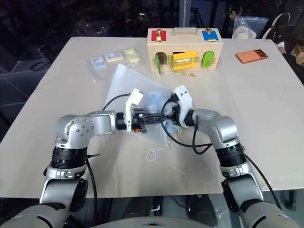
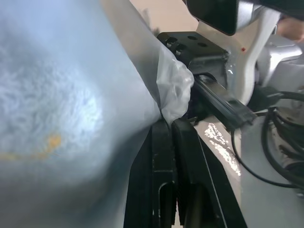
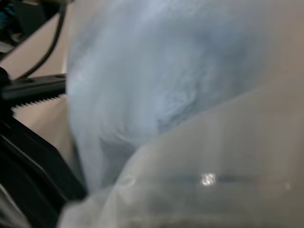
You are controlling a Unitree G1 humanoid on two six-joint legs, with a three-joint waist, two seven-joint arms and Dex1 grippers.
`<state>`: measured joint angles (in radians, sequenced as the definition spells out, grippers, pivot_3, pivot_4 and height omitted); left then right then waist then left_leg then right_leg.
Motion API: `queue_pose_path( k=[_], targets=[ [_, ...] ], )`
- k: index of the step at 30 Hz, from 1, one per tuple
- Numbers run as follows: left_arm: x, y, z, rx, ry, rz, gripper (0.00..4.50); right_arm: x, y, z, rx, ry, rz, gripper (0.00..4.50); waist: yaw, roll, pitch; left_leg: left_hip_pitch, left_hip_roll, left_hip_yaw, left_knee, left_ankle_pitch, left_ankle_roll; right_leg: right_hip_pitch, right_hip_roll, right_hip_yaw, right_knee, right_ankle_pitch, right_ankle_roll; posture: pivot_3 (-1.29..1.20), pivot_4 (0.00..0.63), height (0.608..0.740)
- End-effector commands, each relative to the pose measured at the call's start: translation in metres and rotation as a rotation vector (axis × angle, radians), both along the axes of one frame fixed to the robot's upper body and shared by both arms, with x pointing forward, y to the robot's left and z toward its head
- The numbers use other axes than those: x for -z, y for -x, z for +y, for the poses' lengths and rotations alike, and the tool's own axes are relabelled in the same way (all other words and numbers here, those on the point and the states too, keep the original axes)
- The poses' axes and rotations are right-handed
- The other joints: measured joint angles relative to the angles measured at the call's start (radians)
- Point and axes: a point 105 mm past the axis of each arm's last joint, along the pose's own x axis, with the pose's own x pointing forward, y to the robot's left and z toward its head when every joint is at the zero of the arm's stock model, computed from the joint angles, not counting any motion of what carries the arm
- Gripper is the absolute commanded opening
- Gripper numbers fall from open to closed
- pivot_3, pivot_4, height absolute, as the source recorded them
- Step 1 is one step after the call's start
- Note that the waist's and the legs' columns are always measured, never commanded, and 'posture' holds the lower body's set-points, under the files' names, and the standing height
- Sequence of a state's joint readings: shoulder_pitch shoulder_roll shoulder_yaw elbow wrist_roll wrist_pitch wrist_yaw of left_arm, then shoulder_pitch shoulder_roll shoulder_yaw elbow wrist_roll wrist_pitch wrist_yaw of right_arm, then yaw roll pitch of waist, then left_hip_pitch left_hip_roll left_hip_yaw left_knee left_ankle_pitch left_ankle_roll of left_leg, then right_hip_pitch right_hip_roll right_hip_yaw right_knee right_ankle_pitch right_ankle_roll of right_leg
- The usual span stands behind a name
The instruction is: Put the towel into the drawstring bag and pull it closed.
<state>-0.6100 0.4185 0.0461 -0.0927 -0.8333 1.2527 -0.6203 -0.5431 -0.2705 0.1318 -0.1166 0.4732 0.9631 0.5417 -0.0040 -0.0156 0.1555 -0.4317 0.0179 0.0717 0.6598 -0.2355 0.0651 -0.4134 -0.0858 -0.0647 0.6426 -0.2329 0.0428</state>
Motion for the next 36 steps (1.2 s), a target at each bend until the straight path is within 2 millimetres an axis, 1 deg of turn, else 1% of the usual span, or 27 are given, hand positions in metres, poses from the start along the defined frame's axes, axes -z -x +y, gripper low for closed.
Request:
queue_pose_path(
  k=[1, 3, 6, 9, 12, 14, 17, 18, 20, 21, 23, 27, 29, 31, 33, 34, 36],
  targets=[
    [-0.017, -0.012, 0.011, -0.057, 0.024, -0.062, 0.00, -0.030, 0.025, -0.004, -0.073, -0.057, -0.082, 2.43, -0.004, 0.000, 0.000, 0.000, 0.000, 0.000, 0.000, 0.000, 0.000, 0.000, 0.000, 0.000, 0.000, 0.000, 0.000, 0.00, 0.150, 0.740],
    [-0.018, -0.014, 0.012, -0.061, 0.028, -0.058, 0.00, -0.032, 0.031, -0.010, -0.067, -0.041, -0.095, 2.43, -0.010, 0.000, 0.000, 0.000, 0.000, 0.000, 0.000, 0.000, 0.000, 0.000, 0.000, 0.000, 0.000, 0.000, 0.000, 0.00, 0.150, 0.740],
    [-0.020, -0.014, 0.010, -0.046, 0.029, -0.062, 0.00, -0.027, 0.031, -0.016, -0.028, -0.008, -0.102, 2.43, -0.009, 0.000, 0.000, 0.002, 0.001, 0.001, 0.000, 0.000, 0.000, 0.000, 0.002, -0.001, 0.001, 0.000, 0.001, 0.00, 0.150, 0.740],
    [-0.022, -0.013, 0.008, -0.034, 0.028, -0.065, 0.00, -0.016, 0.037, -0.017, -0.035, 0.032, -0.071, 2.43, -0.006, 0.000, 0.000, 0.002, 0.001, 0.000, 0.000, 0.000, 0.000, 0.000, 0.004, -0.001, 0.001, 0.000, 0.000, 0.00, 0.150, 0.740],
    [-0.024, -0.013, 0.008, -0.026, 0.030, -0.069, 0.00, -0.006, 0.050, -0.014, -0.082, 0.058, -0.017, 2.43, -0.006, 0.000, 0.000, 0.001, 0.001, 0.000, 0.001, 0.000, 0.000, 0.000, 0.004, -0.001, 0.001, 0.000, 0.000, 0.00, 0.150, 0.740],
    [-0.025, -0.012, 0.008, -0.022, 0.032, -0.068, 0.00, 0.003, 0.051, -0.011, -0.088, 0.086, 0.002, 2.43, -0.006, 0.000, 0.000, 0.001, 0.001, 0.000, 0.002, 0.000, 0.000, 0.000, 0.004, -0.001, 0.001, 0.000, 0.000, 0.00, 0.150, 0.740],
    [-0.024, -0.010, 0.007, -0.007, 0.032, -0.056, 0.00, 0.011, 0.037, -0.001, -0.053, 0.096, -0.023, 1.74, -0.010, 0.000, 0.000, 0.002, 0.001, 0.000, 0.002, 0.000, 0.000, 0.001, 0.004, 0.000, 0.001, 0.000, 0.000, 0.00, 0.150, 0.740],
    [-0.023, -0.009, 0.006, 0.001, 0.033, -0.050, 0.00, 0.010, 0.031, 0.001, -0.037, 0.090, -0.042, 1.18, -0.010, 0.000, 0.000, 0.002, 0.002, 0.000, 0.002, 0.000, 0.000, 0.000, 0.005, 0.000, 0.001, 0.000, 0.000, 0.00, 0.150, 0.740],
    [-0.022, -0.005, 0.007, 0.018, 0.034, -0.042, 0.00, 0.007, 0.021, 0.010, -0.036, 0.066, -0.100, 0.29, -0.010, 0.000, 0.000, 0.002, 0.003, 0.001, 0.002, 0.000, 0.000, 0.000, 0.006, 0.000, 0.002, 0.000, 0.000, 0.00, 0.150, 0.740],
    [-0.022, -0.004, 0.007, 0.021, 0.037, -0.035, 0.00, 0.003, 0.016, 0.015, -0.038, 0.029, -0.121, 0.03, -0.010, 0.000, 0.000, 0.002, 0.003, 0.001, 0.002, 0.000, 0.000, 0.000, 0.006, 0.000, 0.002, 0.000, 0.000, 0.00, 0.150, 0.740],
    [-0.020, -0.002, 0.008, 0.026, 0.033, -0.025, 0.00, 0.000, 0.009, 0.020, -0.039, -0.008, -0.146, 0.03, -0.010, -0.001, 0.000, 0.002, 0.003, 0.000, 0.002, 0.001, -0.001, 0.000, 0.007, 0.000, 0.002, 0.000, 0.000, 0.00, 0.150, 0.740],
    [-0.018, 0.002, 0.009, 0.034, 0.018, -0.021, 0.00, -0.012, -0.008, 0.037, -0.037, -0.138, -0.176, 0.03, -0.010, -0.001, 0.000, 0.001, 0.003, 0.001, 0.004, 0.001, -0.001, 0.000, 0.007, 0.000, 0.002, 0.000, 0.000, 0.00, 0.150, 0.740],
    [-0.017, 0.001, 0.009, 0.030, 0.008, -0.027, 0.00, -0.006, -0.008, 0.042, -0.054, -0.175, -0.168, 0.03, -0.008, -0.001, 0.000, 0.001, 0.003, 0.001, 0.004, 0.001, -0.001, 0.001, 0.006, 0.000, 0.002, 0.000, 0.001, 0.00, 0.150, 0.740],
    [-0.016, 0.000, 0.010, 0.024, -0.001, -0.034, 0.00, -0.002, -0.006, 0.044, -0.053, -0.187, -0.196, 0.03, -0.007, -0.001, 0.000, 0.001, 0.003, 0.001, 0.004, 0.001, -0.001, 0.001, 0.006, 0.000, 0.002, 0.000, 0.001, 0.00, 0.150, 0.740],
    [-0.017, -0.004, 0.012, 0.006, -0.010, -0.051, 0.00, 0.001, -0.004, 0.030, -0.013, -0.126, -0.233, 0.72, -0.006, -0.001, 0.000, 0.001, 0.003, 0.001, 0.004, 0.001, -0.001, 0.001, 0.006, 0.000, 0.002, 0.000, 0.001, 0.00, 0.150, 0.740],
    [-0.018, -0.006, 0.013, -0.001, -0.012, -0.058, 0.00, 0.000, -0.002, 0.023, 0.002, -0.100, -0.253, 0.87, -0.004, -0.001, 0.000, 0.001, 0.003, 0.001, 0.004, 0.001, -0.001, 0.001, 0.006, 0.000, 0.002, 0.000, 0.001, 0.00, 0.150, 0.740],
    [-0.019, -0.010, 0.016, -0.006, -0.044, -0.098, 0.00, -0.015, 0.020, 0.006, -0.011, -0.041, -0.326, 1.86, 0.001, 0.000, 0.000, 0.000, 0.002, 0.000, 0.004, 0.001, -0.001, 0.000, 0.005, 0.000, 0.002, 0.000, 0.001, 0.00, 0.150, 0.740]
  ],
)
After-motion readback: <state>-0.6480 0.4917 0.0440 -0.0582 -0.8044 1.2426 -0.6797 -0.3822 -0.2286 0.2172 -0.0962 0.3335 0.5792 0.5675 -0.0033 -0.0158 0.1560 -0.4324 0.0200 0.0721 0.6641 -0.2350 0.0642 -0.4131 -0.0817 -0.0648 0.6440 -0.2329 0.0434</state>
